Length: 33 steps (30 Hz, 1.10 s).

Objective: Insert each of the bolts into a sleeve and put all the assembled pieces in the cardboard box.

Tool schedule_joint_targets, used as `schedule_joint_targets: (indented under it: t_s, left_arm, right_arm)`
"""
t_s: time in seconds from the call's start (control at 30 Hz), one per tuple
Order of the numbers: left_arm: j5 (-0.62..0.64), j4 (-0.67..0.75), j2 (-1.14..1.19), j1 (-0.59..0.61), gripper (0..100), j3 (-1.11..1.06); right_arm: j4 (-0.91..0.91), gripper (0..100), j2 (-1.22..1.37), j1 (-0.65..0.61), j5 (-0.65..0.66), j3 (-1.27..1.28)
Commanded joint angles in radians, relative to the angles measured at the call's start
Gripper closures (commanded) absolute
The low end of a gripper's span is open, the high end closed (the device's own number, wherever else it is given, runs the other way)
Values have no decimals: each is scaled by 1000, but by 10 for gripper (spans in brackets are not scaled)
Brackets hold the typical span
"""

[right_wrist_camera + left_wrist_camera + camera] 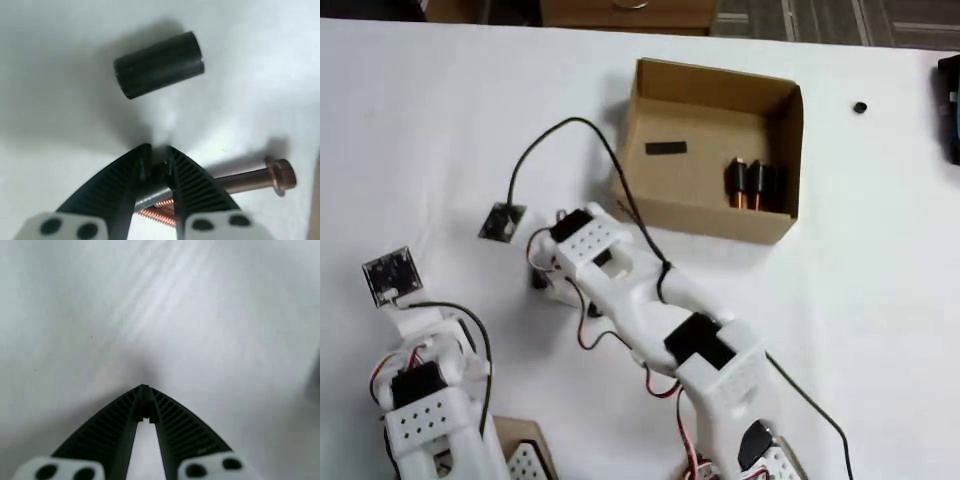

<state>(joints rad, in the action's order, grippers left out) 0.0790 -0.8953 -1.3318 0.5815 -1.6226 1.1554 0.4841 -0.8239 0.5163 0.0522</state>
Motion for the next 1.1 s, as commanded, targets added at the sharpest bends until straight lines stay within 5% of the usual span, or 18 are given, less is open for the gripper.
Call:
schedule_joint_targets:
  t_s: [0.0, 0.3, 0.53, 0.67, 0.9, 1.07]
  left_arm:
    - [5, 18, -11, 6, 977, 39]
    - [5, 14, -11, 6, 977, 39]
    - [5, 11, -11, 6, 977, 39]
    - [5, 11, -11, 6, 977, 39]
    - [5, 11, -11, 6, 977, 39]
    - [5, 11, -11, 6, 977, 39]
  right_arm:
    - [35, 978, 2, -7, -2, -11]
    - [59, 969, -7, -7, -153, -54]
    - [99, 771, -5, 12, -227, -130]
    - [125, 776, -7, 12, -241, -187]
    - [252, 775, -7, 7, -407, -304]
    - [280, 776, -5, 10, -649, -299]
